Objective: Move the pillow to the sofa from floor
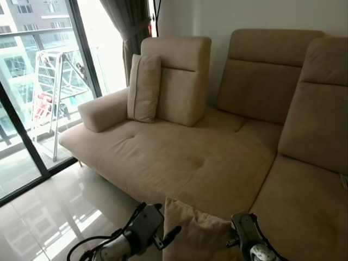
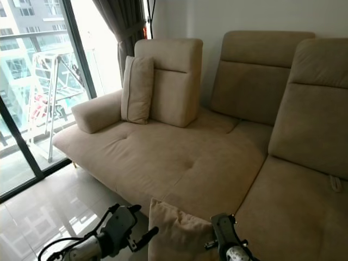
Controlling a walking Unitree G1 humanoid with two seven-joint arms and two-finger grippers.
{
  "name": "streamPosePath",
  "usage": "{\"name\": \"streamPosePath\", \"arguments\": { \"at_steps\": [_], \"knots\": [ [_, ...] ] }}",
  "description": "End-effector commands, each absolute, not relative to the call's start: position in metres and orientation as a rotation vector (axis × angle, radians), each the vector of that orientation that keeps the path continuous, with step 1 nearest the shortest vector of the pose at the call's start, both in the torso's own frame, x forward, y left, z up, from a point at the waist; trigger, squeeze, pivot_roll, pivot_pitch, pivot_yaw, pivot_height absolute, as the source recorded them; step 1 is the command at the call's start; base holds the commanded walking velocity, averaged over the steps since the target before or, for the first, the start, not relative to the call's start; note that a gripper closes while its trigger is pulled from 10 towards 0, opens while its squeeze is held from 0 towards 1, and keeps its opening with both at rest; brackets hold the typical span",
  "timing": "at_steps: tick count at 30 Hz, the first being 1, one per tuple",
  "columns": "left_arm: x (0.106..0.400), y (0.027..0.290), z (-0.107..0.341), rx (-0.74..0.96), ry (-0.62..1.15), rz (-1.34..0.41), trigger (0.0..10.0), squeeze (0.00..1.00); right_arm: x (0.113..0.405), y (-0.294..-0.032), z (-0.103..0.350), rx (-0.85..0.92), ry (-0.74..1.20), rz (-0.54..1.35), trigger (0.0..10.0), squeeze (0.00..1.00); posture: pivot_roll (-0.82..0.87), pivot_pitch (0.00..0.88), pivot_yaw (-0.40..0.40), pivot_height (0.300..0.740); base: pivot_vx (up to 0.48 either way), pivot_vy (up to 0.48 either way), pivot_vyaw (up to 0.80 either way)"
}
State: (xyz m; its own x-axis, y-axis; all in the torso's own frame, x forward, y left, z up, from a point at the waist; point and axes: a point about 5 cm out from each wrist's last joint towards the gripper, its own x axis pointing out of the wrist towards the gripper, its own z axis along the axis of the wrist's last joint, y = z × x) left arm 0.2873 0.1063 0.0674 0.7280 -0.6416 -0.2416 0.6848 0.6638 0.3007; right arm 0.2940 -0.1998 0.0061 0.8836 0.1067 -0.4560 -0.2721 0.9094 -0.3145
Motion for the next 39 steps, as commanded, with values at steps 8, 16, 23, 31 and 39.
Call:
{"name": "streamPosePath", "arguments": {
  "at_steps": [8, 16, 23, 31, 39],
  "knots": [
    [0.306, 0.133, 0.054, 0.576, 0.284, -0.749, 10.0, 0.0, 0.284, -0.183, 0.018, -0.58, 0.224, 0.372, 0.0, 0.0, 0.19, 0.0, 0.07, 0.601, 0.0, 0.0, 0.0],
    [0.32, 0.152, 0.056, 0.739, 0.349, -0.782, 10.0, 0.0, 0.269, -0.174, 0.031, -0.676, 0.086, 0.484, 0.0, 0.0, 0.15, 0.0, 0.067, 0.601, 0.0, 0.0, 0.0],
    [0.321, 0.155, 0.054, 0.864, 0.4, -0.908, 10.0, 0.0, 0.264, -0.162, 0.056, -0.773, -0.064, 0.555, 0.0, 0.0, 0.12, 0.0, 0.06, 0.601, 0.0, 0.0, 0.0],
    [0.306, 0.152, 0.043, 0.869, 0.495, -1.132, 10.0, 0.0, 0.274, -0.161, 0.07, -0.797, -0.098, 0.496, 0.0, 0.0, 0.12, 0.0, 0.049, 0.601, 0.0, 0.0, 0.0],
    [0.31, 0.154, 0.056, 0.811, 0.484, -1.183, 10.0, 0.0, 0.273, -0.158, 0.072, -0.813, -0.088, 0.497, 0.0, 0.0, 0.13, 0.0, 0.04, 0.601, 0.0, 0.0, 0.0]
  ]
}}
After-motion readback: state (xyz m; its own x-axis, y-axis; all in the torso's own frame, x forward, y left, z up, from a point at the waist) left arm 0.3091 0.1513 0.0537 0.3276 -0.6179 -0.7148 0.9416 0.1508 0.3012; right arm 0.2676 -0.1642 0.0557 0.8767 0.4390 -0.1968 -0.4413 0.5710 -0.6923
